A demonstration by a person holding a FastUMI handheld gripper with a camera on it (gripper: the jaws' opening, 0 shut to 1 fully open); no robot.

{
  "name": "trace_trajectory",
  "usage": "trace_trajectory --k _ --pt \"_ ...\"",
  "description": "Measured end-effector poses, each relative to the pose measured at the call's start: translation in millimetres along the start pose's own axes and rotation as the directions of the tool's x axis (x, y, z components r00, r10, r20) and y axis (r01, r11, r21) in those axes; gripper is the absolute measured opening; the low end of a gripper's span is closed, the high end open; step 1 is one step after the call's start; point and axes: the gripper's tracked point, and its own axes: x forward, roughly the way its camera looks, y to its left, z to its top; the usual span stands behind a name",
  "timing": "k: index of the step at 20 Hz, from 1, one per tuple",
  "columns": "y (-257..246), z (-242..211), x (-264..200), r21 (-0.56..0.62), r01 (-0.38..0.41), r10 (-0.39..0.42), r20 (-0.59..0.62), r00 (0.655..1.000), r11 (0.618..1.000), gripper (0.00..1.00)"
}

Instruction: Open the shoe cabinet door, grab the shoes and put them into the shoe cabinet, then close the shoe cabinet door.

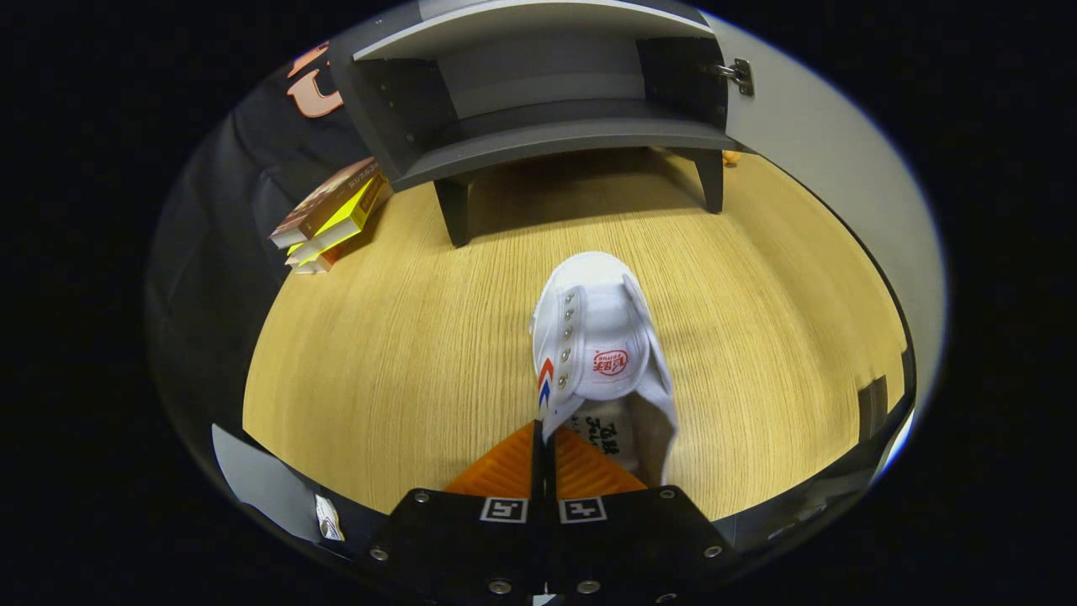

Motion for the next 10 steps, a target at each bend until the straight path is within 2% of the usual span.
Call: trace_trajectory --k 10 --pt "4 51 -37 -0.043 0.012 -0.007 0.130 0.991 0.999 0.00"
